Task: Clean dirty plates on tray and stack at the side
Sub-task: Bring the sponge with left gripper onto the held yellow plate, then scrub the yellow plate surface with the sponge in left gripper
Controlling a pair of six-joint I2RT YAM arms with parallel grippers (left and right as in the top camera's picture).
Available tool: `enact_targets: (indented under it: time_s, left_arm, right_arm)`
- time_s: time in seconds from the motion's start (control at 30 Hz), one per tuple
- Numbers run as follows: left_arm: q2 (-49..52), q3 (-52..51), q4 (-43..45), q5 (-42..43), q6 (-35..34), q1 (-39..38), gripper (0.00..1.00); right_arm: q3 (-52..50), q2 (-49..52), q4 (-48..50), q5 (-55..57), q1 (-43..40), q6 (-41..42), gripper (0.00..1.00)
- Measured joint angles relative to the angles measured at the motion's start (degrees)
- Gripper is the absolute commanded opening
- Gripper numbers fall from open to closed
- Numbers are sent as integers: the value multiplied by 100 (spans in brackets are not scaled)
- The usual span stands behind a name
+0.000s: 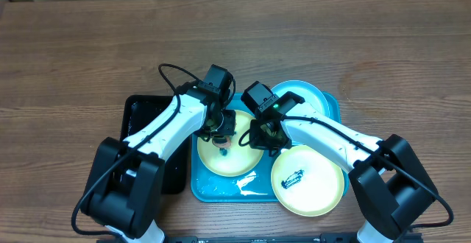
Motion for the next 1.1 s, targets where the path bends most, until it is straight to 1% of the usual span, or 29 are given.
enact_targets:
  time_s: [0.13, 0.27, 0.43, 0.57, 0.73, 0.83, 1.1]
  left_arm:
    - [17, 0, 83, 96, -98, 0, 4]
    - [17, 0, 179, 116, -103, 0, 4]
    - [17, -101, 612, 107, -105, 0, 4]
    - [17, -426, 1117, 105, -149, 0, 4]
    - [-107, -743, 1394, 131, -249, -4, 4]
    - [-190, -857, 1296, -13, -546, -26, 4]
    - [-275, -872, 527, -706, -1331, -70, 4]
  right_arm:
    - [0, 0, 216, -195, 0, 485, 4]
    - [0, 0, 319, -240, -2, 780, 4]
    - [0, 2, 332, -254, -2, 918, 4]
    - [0, 9, 326, -254, 0, 968, 4]
    - [-2, 83, 293, -258, 4, 997, 4]
    - [-7, 114, 289, -282, 11, 992, 4]
    - [-7, 114, 282, -319, 44, 970, 4]
